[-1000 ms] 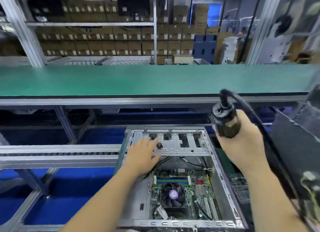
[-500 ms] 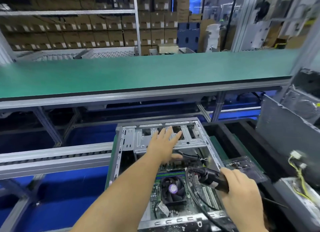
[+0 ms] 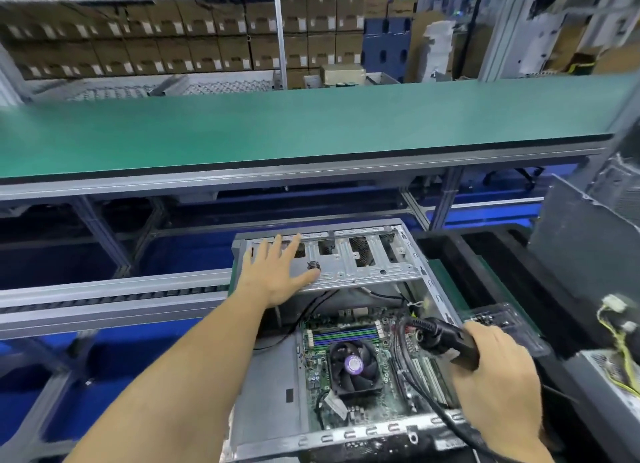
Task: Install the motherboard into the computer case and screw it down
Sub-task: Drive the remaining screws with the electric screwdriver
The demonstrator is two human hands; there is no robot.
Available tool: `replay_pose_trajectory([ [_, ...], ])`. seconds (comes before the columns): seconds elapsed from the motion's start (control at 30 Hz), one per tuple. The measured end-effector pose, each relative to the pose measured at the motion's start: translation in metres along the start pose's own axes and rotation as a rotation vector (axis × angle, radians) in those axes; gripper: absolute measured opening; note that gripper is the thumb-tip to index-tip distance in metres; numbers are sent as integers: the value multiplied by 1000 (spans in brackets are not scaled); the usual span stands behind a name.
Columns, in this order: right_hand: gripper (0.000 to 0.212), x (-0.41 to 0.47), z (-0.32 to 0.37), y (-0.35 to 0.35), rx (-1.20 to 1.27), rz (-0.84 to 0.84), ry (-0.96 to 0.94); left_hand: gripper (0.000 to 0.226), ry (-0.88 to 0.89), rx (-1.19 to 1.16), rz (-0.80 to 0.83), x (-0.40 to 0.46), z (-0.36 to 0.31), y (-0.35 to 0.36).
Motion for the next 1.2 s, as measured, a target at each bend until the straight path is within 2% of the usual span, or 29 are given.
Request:
replay_pose_trajectory([
  [0.07,19,10,1,2,35,-21,-10,107,-35,26,-6,-2,7,2],
  [0.17,32,25,4,8,104,-31,-31,104,-94,69,-26,-8,16,6],
  [0.27,35,41,7,16,117,-18,-55,106,-144,68,-29,-16,23,8],
  [0.4,19,59,0,27,101,30,-35,114,-206,74,5,-33,22,8],
  [0.53,19,72,-13,27,100,25,-50,124,-264,94,58,-59,0,8],
  [0.63,23,80,-21,23,79,33,-51,121,-310,91,106,-76,-17,15],
  [0.7,37,78,-20,24,54,41,-94,111,-298,147,133,-82,-22,19],
  [0.8,28,68,-7,18,16,-55,-184,106,-259,161,66,-74,-17,12],
  [0.9,26,59,5,18,-24,-83,-205,116,-134,114,15,-50,-6,-4],
  [1.07,29,55,12,25,-89,-84,-250,136,-11,84,159,-13,12,-11],
  [1.2,29,59,3,28,-58,-98,-232,139,63,90,208,9,10,-7],
])
Point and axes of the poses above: each hand's wrist, its own x-axis towards the middle knuckle, its own y-axis out of the palm, z = x × y, the point moved 4 cm from there along x, towards the middle knuckle, and after that the axes turned 3 degrees about x, right-handed, at the moved point
